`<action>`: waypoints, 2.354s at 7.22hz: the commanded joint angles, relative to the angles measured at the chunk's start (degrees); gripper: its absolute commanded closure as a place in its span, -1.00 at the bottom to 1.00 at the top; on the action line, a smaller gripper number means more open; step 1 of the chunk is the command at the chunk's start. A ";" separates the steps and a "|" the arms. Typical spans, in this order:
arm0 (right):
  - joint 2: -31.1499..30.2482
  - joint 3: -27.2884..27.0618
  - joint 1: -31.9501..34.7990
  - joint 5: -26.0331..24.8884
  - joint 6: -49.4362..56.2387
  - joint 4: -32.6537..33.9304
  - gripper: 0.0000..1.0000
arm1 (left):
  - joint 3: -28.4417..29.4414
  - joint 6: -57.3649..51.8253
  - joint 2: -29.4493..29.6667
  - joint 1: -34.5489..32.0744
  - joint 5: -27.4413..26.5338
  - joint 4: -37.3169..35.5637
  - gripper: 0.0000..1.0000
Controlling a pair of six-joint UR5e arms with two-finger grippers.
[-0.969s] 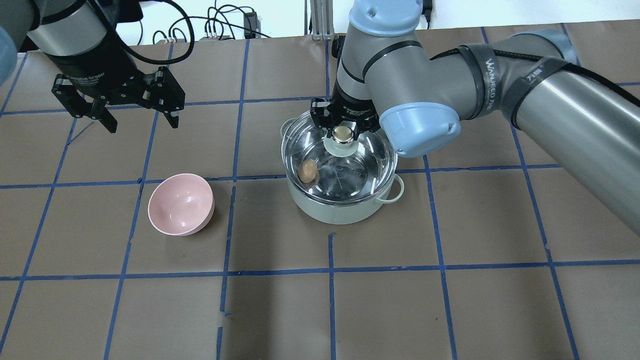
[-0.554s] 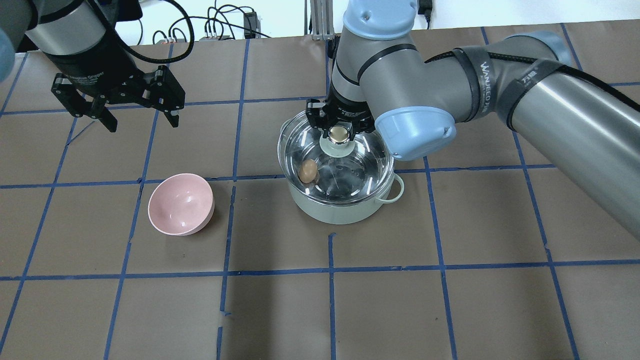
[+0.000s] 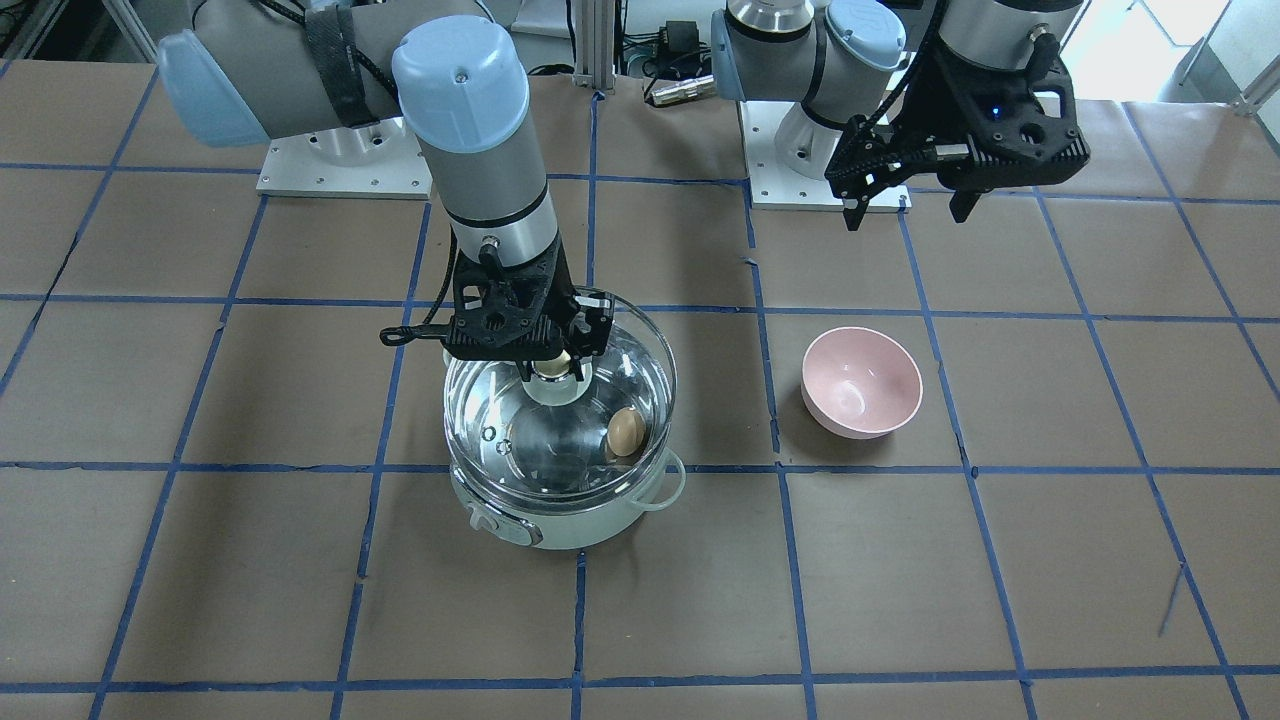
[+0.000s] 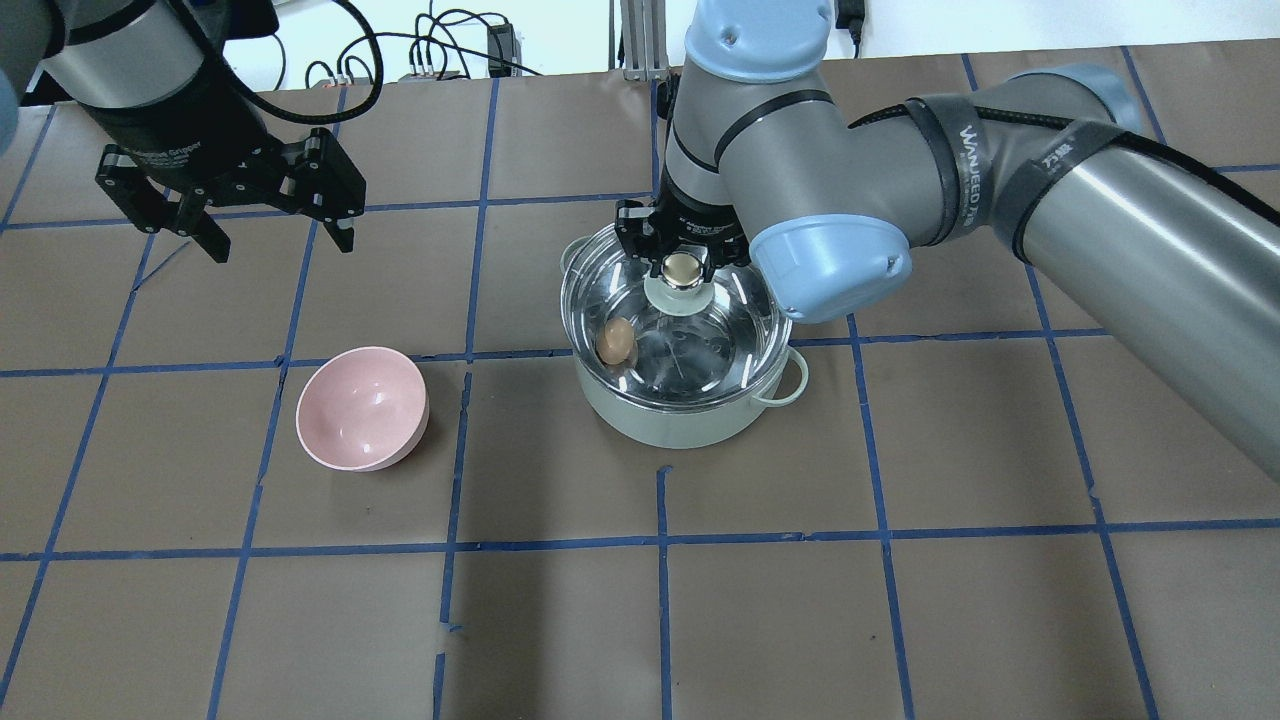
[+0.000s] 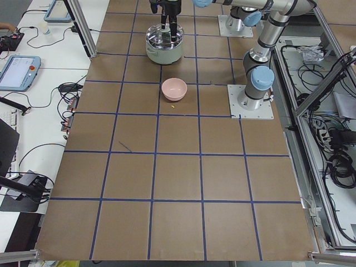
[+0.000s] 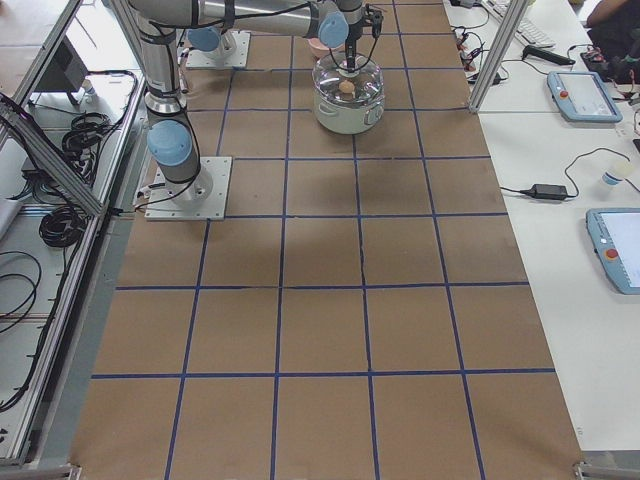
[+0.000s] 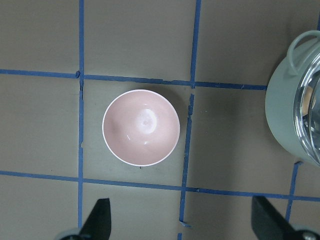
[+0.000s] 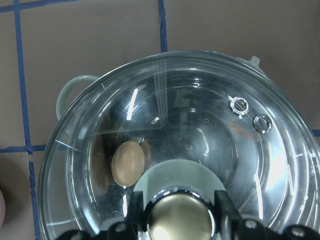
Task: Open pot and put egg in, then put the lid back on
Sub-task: 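Lower the glass lid onto the pot with the right gripper, then release the lid knob and raise the right gripper away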
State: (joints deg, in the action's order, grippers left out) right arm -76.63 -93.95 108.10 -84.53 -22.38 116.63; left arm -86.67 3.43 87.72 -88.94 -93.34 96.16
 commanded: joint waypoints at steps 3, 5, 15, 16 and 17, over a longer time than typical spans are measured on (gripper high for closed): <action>-0.01 -0.01 0.00 -0.90 0.06 -0.09 0.13 | -0.16 0.00 -0.01 -0.18 0.00 0.00 -1.00; -0.01 -0.01 0.09 -0.81 -0.12 -0.09 -0.02 | -0.16 0.09 -0.01 -0.18 0.00 0.00 -1.00; -4.99 1.13 -7.34 -5.91 4.52 0.01 -1.00 | -0.16 0.09 -0.01 -0.18 0.00 0.00 -1.00; -6.93 1.40 -11.56 -5.21 5.32 -0.87 -1.00 | -0.16 0.09 -0.01 -0.18 0.00 0.00 -1.00; -7.13 1.49 -13.86 -5.20 8.55 -1.32 -1.00 | -0.07 0.09 -0.01 -0.18 0.00 0.00 -1.00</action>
State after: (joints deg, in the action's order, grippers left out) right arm -82.60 -92.66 98.04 -89.86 -16.86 116.09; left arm -86.81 3.52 87.72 -89.12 -93.33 96.15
